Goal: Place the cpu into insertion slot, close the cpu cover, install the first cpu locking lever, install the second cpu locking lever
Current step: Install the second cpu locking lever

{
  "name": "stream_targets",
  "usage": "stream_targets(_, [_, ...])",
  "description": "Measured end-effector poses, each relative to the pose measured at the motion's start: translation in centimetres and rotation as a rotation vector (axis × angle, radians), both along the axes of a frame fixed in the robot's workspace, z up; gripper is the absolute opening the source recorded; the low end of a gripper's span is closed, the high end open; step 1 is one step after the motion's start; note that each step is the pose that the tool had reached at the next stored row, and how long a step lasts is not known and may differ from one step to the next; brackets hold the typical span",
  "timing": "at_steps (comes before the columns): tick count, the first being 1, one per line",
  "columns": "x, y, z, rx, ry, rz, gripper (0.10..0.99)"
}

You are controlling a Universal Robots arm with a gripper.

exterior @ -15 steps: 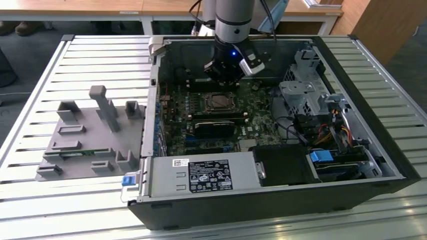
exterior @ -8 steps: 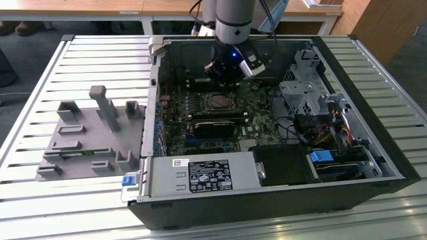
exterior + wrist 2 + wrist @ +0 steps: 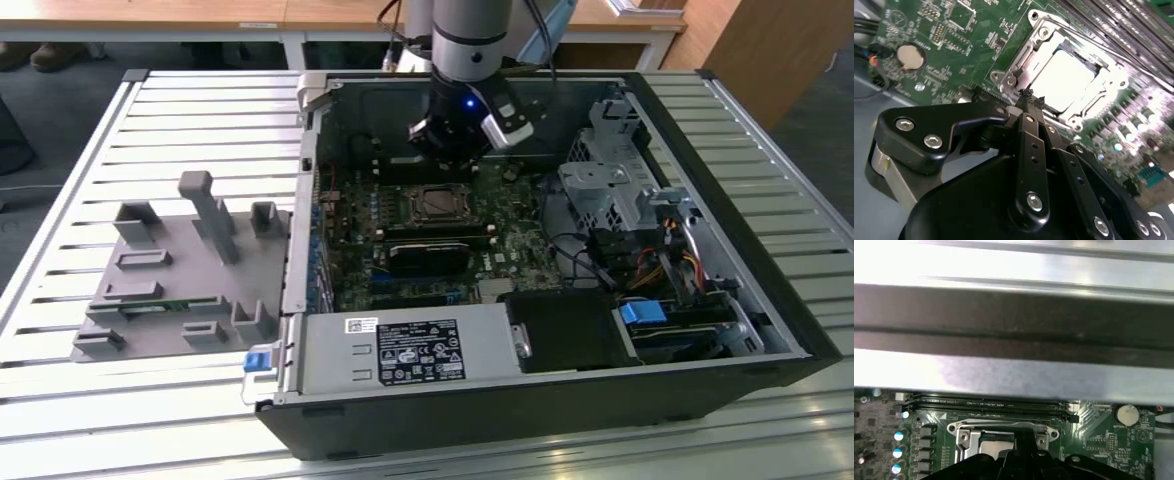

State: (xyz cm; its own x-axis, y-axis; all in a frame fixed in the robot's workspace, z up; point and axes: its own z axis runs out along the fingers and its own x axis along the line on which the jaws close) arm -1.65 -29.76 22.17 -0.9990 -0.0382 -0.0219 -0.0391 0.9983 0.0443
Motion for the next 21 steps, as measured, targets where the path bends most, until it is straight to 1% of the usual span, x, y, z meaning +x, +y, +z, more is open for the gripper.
stream_targets(3, [0.00, 0.00, 1.39, 0.000, 0.0000, 0.000, 0.106])
stream_targets(4, [0.00, 0.00, 1.71, 0.000, 0.0003, 0.000, 0.106])
stream_targets(5, [0.00, -0.02, 1.84, 0.000, 0.0003, 0.000, 0.106])
stream_targets(7, [0.00, -0.19, 1.85, 0.000, 0.0002, 0.000, 0.106])
stream_targets(9, [0.00, -0.58, 1.86, 0.000, 0.0004, 0.000, 0.106])
stream_targets(11, [0.00, -1.06, 1.85, 0.000, 0.0005, 0.000, 0.106])
stream_targets(15, [0.00, -2.14, 1.84, 0.000, 0.0025, 0.000, 0.106])
stream_targets(16, [0.00, -2.38, 1.84, 0.000, 0.0036, 0.000, 0.106])
stream_targets(17, [0.00, -2.53, 1.83, 0.001, 0.0057, 0.000, 0.106])
stream_targets(19, [0.00, -2.88, 1.83, 0.009, 0.0104, 0.000, 0.106])
stream_targets(21, [0.00, -3.31, 1.81, 0.012, 0.0136, 0.000, 0.106])
